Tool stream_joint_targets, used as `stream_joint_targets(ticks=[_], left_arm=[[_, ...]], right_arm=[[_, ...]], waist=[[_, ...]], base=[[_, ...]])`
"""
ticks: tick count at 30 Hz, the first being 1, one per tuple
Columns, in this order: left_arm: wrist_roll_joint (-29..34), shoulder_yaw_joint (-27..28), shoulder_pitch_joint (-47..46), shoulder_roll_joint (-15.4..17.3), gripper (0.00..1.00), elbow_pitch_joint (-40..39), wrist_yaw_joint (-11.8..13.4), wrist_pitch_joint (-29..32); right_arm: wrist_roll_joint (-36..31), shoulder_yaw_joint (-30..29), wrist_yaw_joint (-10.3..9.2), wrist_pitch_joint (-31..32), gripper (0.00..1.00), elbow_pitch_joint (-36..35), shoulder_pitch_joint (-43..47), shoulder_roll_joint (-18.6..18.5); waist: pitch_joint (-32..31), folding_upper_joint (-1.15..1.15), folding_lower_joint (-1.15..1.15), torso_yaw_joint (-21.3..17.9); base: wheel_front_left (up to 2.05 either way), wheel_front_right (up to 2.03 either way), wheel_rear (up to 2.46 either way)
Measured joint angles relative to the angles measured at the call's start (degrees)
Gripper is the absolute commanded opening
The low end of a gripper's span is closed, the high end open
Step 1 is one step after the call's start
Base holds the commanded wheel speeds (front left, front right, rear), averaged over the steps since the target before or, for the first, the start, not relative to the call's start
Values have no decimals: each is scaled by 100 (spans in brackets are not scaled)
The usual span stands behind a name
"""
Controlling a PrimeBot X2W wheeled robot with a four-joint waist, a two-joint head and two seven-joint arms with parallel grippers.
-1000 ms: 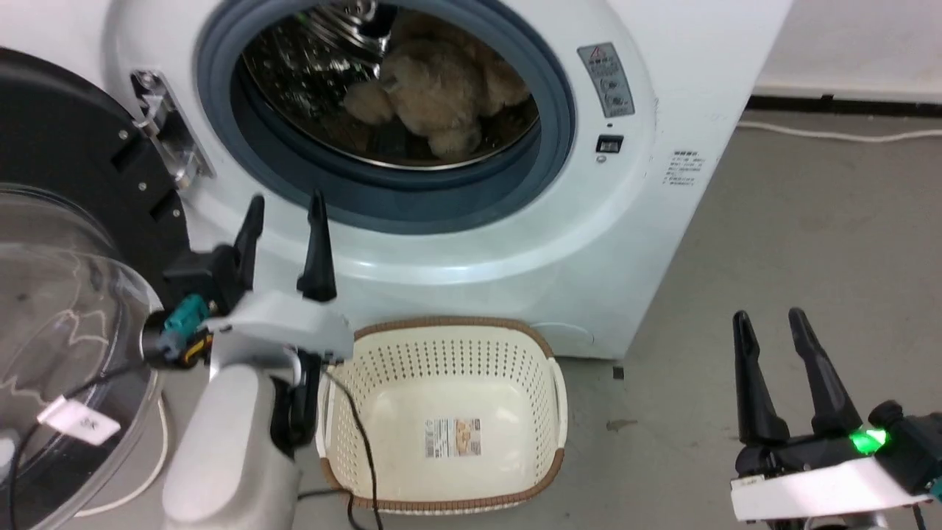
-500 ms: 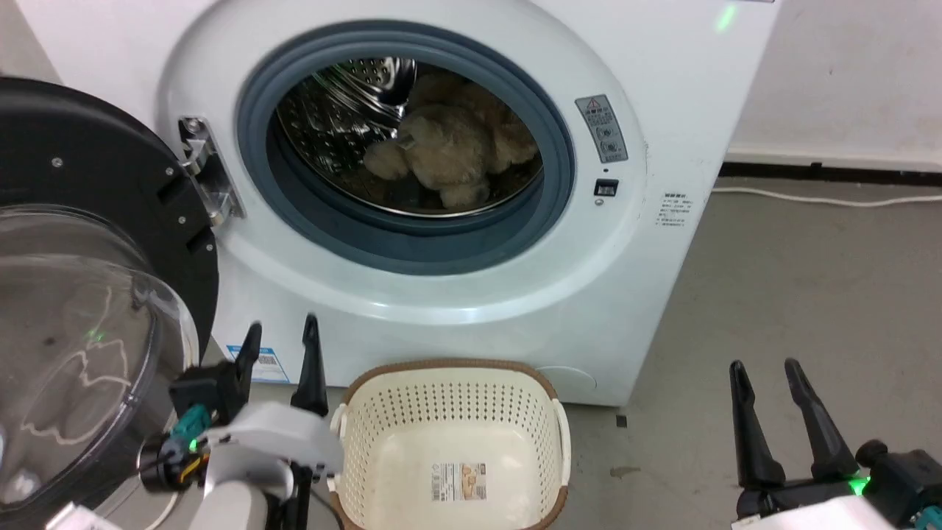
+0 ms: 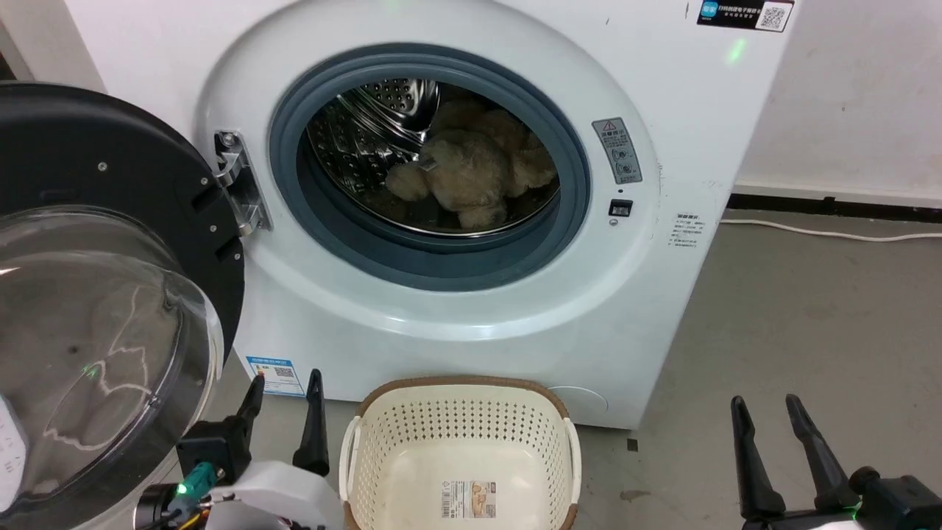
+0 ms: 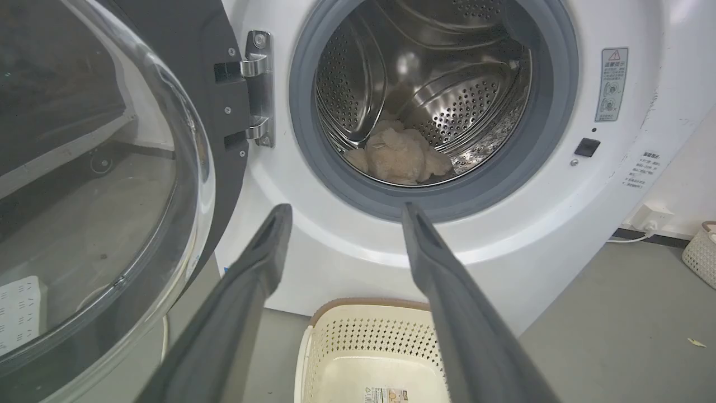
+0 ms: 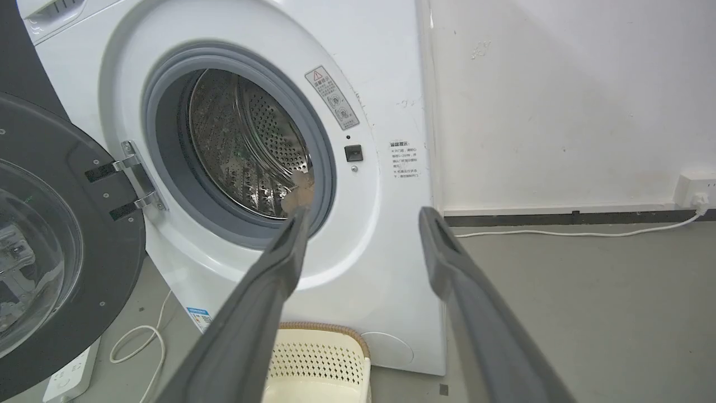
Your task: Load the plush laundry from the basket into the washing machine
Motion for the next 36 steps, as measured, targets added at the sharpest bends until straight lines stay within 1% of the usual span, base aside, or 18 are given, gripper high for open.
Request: stream_joint_targets(ticks=[4,11,16,20,36], left_arm=[[0,-46,250,2,100,-178,46,-10],[-18,-56,511,30,100,-349,53,-52],[-18,-91,615,111,100,-432,56,-25],[-16,-103,643,136,100,-483,96,-2],[-52,-196,643,168,100,-558,96,48]], right_arm=[[-21,-22,0,0,100,80,63,0],[-21,-31,0,0,100,149,129,0],[-31,-36,0,0,100,193,131,0],[-66,-52,0,0,100,229,135,0],[-67,-26,0,0,100,286,149,0]], waist=[[-72,0,0,16],[-99,0,0,23],[-95,0,0,25],[-91,0,0,35],[-72,0,0,42]], base=[[0,0,0],[0,0,0],[0,0,0],[0,0,0],[0,0,0]])
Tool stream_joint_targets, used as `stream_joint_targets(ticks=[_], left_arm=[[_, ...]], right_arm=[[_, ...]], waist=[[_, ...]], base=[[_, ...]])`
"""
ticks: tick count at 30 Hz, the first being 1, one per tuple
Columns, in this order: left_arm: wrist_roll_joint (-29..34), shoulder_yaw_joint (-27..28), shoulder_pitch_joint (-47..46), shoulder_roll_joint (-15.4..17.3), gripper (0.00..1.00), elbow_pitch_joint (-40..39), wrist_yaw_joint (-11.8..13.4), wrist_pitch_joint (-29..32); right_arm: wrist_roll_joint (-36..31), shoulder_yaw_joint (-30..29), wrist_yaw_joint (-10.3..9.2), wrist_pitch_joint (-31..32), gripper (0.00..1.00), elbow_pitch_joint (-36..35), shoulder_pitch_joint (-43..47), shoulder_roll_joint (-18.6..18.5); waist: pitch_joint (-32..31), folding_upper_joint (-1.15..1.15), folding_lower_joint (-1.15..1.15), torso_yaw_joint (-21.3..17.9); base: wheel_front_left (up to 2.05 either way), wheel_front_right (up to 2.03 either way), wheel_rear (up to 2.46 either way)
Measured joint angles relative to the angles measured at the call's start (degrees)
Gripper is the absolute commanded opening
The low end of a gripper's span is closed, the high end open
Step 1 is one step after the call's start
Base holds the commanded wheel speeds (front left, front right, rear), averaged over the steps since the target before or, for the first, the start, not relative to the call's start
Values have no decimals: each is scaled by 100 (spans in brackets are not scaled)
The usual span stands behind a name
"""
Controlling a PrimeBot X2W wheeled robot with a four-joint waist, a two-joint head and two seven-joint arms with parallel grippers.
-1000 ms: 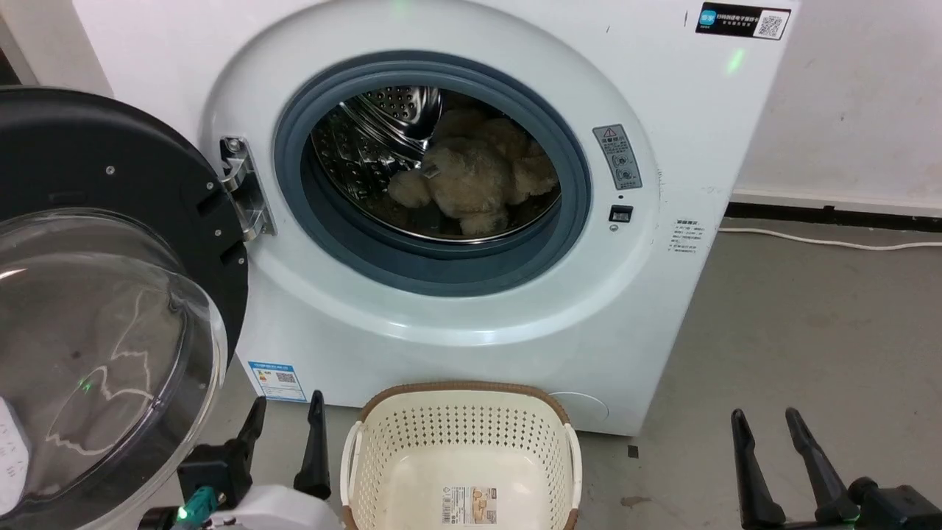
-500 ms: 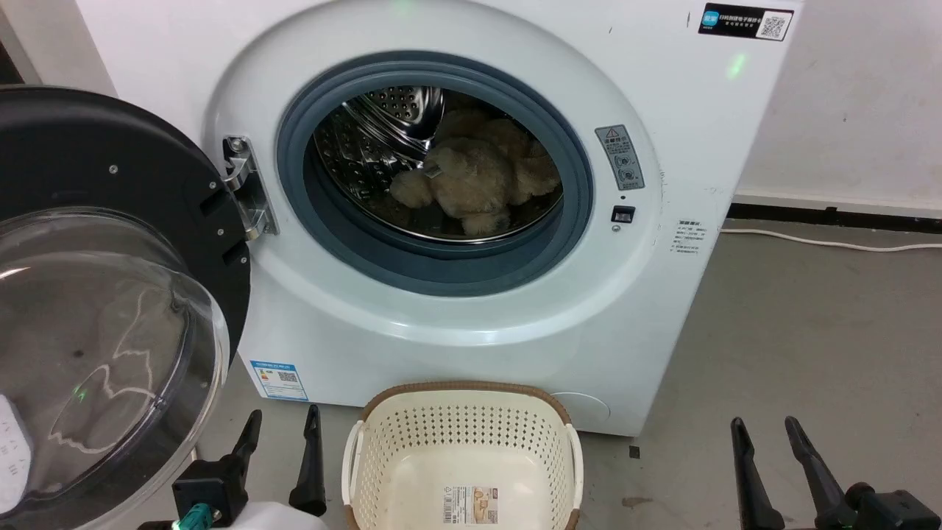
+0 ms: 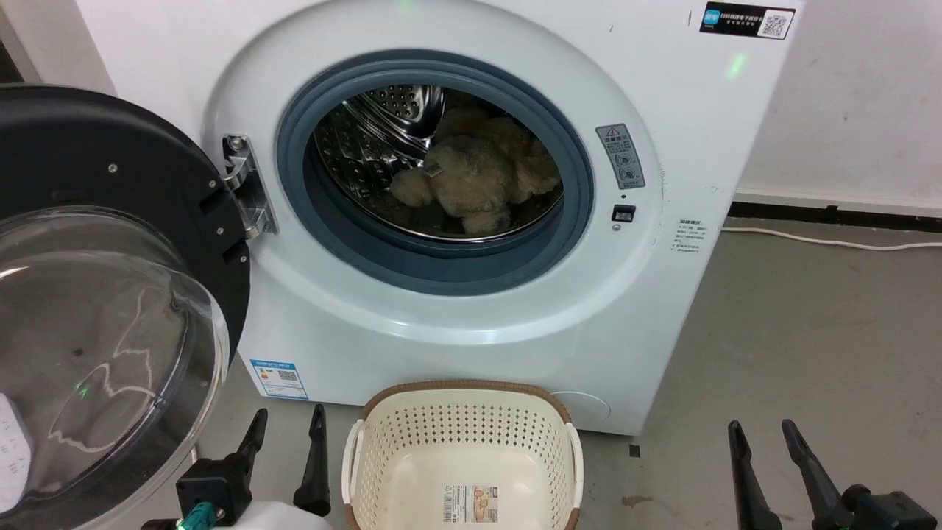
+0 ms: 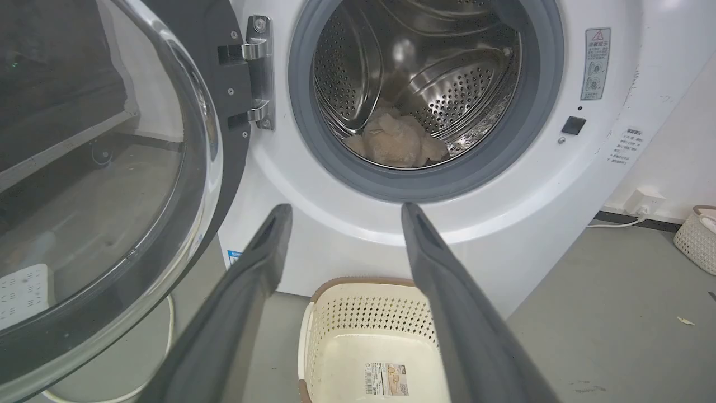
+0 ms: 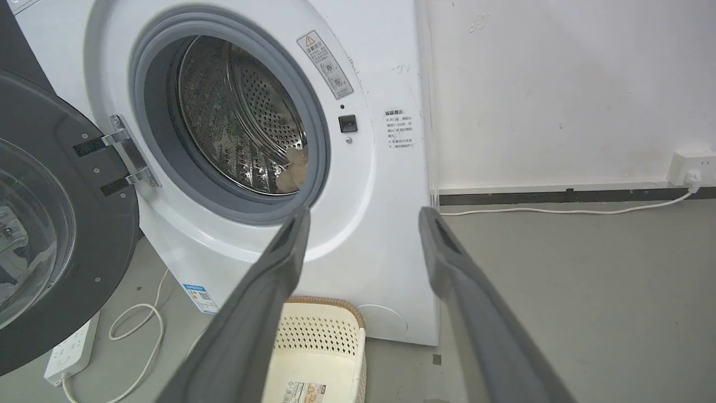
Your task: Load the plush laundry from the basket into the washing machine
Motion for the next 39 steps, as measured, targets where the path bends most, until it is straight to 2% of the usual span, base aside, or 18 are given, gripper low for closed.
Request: stream_joint_targets(ticks=[9,10,39], left_arm=[[-36,1,-1,0,100,35,7,-54],[-51,0,-1,-1,0,38,5,-55],[241,167,-21,-123,0,10,-103,79]], right_arm=[[1,13,0,0,100,8,-1,0],[0,13,0,0,0,8,-1,0],[-205,19,0,276,0,-41,-57,0]], waist=[[-11,0,0,0],[-10,0,0,1],[46,0,0,-61]], base=[[0,0,0],[0,0,0],[0,0,0]])
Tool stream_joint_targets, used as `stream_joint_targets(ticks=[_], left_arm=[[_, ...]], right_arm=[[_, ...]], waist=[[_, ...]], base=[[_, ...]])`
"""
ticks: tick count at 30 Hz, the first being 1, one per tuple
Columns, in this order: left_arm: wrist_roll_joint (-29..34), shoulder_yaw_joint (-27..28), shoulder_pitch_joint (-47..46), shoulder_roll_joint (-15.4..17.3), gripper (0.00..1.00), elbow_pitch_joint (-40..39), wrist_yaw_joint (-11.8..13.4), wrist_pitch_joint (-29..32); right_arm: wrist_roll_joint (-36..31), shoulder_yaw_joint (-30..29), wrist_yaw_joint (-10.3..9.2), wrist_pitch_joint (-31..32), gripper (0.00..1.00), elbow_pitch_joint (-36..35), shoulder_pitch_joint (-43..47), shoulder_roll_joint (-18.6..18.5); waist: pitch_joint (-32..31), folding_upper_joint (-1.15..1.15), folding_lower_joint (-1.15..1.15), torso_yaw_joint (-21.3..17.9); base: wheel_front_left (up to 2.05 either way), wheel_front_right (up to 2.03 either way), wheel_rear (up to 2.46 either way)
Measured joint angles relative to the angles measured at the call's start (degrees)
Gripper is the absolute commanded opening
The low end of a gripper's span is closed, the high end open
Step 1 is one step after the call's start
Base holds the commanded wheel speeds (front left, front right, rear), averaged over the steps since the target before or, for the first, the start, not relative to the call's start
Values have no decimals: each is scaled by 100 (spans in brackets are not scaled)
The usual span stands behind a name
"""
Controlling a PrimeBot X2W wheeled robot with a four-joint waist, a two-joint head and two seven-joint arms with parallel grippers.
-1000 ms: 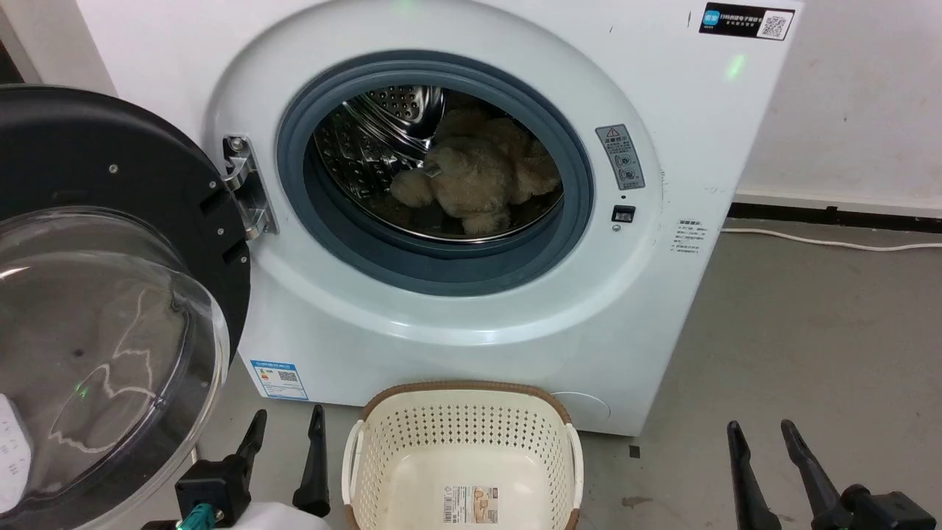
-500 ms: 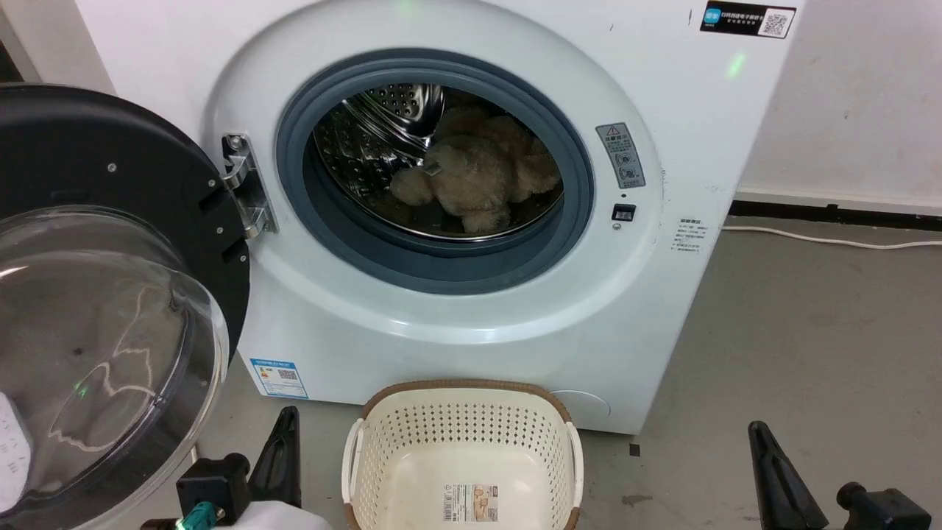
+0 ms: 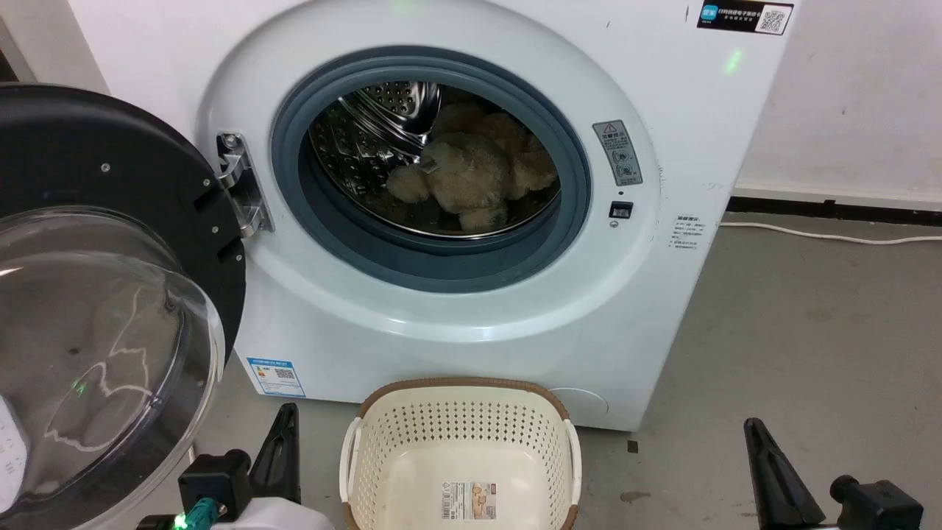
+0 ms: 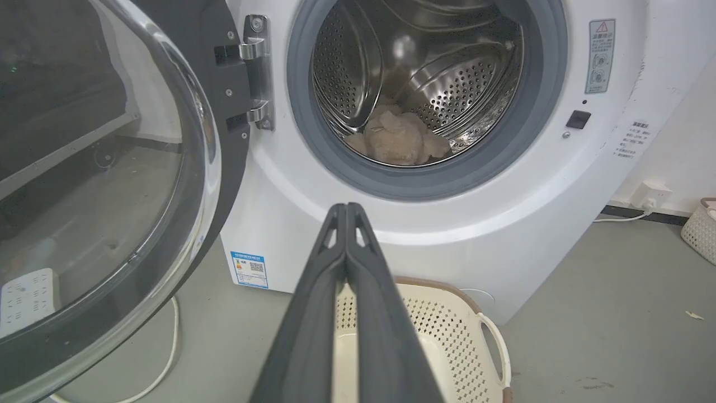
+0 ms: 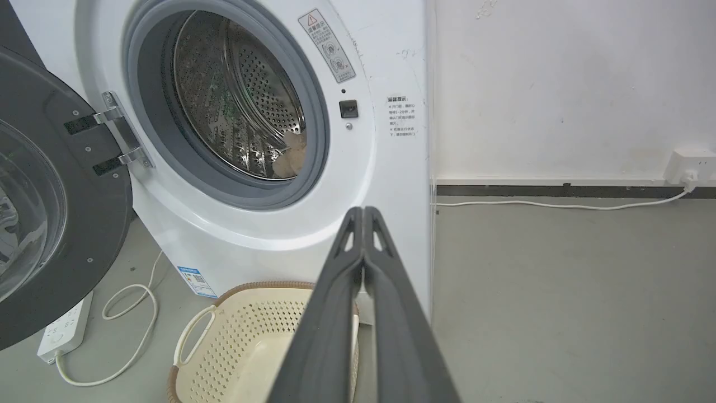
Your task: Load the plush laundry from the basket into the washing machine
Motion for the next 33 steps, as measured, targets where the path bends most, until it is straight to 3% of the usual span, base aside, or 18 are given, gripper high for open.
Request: stream_joint_targets(ticks=[33], left_arm=[[501,258,-85,-193,0,-66,-174,182]], right_arm=[[-353,7,0,393,0,-96,-229,0]], waist=[[77,0,0,-85]], base=[[0,0,0]])
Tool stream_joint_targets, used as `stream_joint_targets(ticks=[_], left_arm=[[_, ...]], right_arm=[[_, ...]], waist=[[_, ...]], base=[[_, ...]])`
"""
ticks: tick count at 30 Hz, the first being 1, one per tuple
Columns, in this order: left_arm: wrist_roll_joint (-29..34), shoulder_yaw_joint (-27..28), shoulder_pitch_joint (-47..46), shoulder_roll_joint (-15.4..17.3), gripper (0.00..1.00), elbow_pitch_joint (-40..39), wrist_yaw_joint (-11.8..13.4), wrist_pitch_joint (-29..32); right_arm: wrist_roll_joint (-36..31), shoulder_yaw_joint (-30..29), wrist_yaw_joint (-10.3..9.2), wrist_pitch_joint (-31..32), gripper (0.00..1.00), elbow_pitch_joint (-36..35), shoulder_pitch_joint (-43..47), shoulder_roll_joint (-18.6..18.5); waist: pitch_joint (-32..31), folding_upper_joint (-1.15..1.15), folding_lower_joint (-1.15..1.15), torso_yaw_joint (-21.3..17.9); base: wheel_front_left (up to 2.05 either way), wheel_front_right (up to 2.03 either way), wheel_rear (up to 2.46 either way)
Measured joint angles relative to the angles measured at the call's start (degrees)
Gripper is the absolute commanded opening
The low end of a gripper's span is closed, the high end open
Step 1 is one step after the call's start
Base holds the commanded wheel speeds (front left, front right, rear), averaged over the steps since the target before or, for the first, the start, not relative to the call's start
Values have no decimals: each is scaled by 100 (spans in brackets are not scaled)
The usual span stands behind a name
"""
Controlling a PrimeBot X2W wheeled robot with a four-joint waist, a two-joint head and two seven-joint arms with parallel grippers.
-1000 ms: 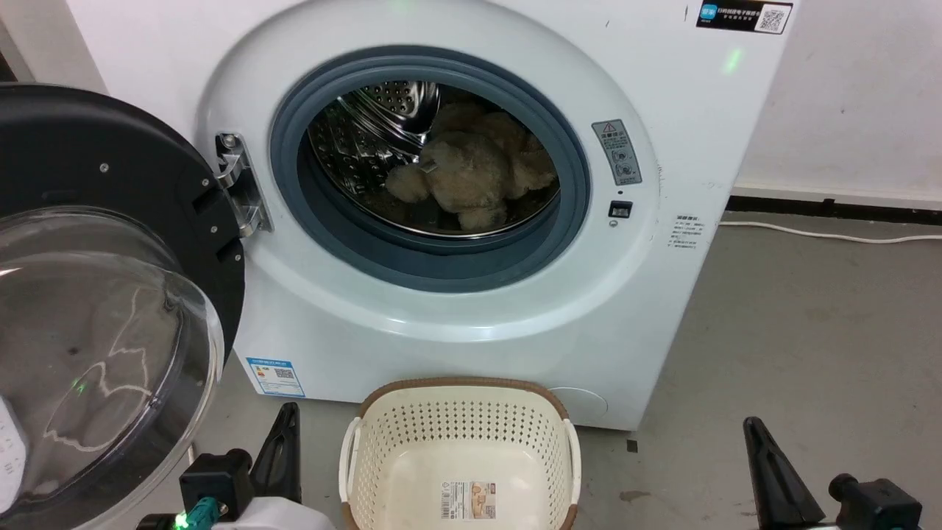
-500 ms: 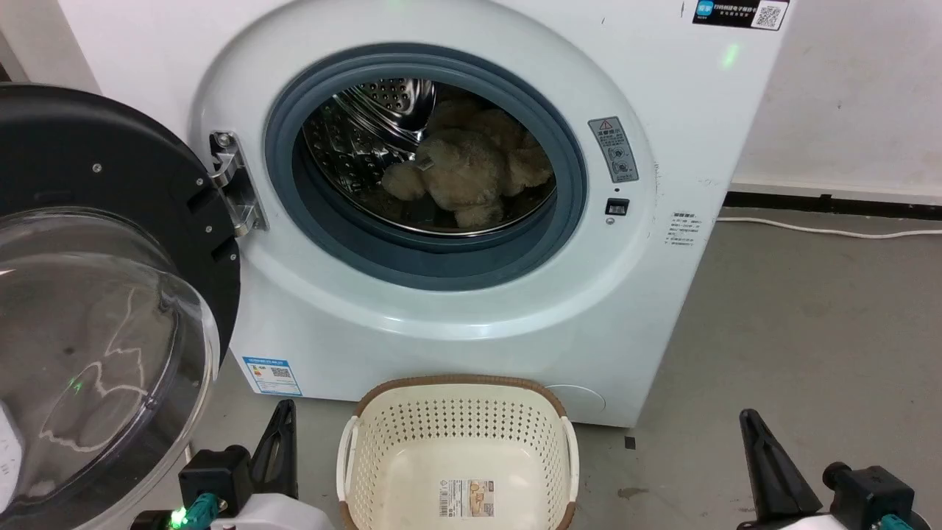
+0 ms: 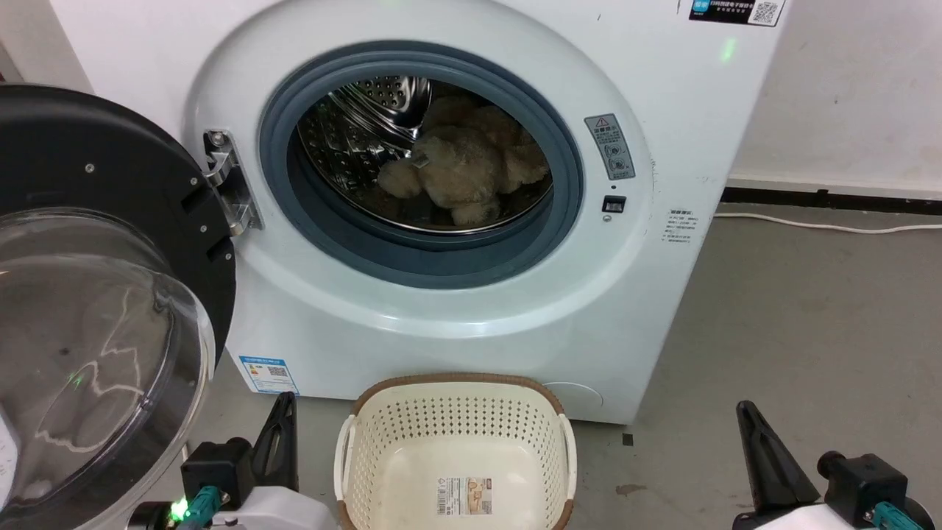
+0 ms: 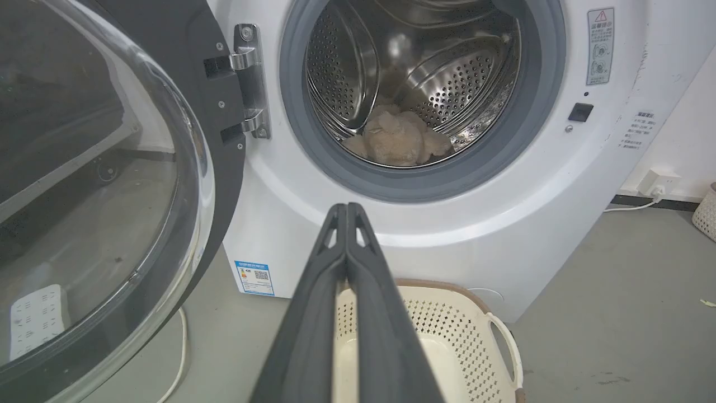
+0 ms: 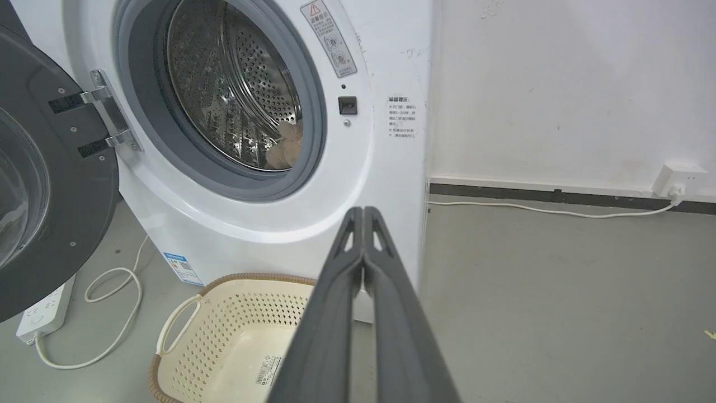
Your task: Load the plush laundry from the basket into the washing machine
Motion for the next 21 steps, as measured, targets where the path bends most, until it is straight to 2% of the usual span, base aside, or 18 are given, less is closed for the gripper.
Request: stream_joint_targets(ticks=[21], left_arm=[[281,158,-49,-97,0,-49,-129,119]], right_arm=[[-209,4,0,236,0,-75,-128,0]], waist=[[45,0,0,-50]], base=[[0,0,0]])
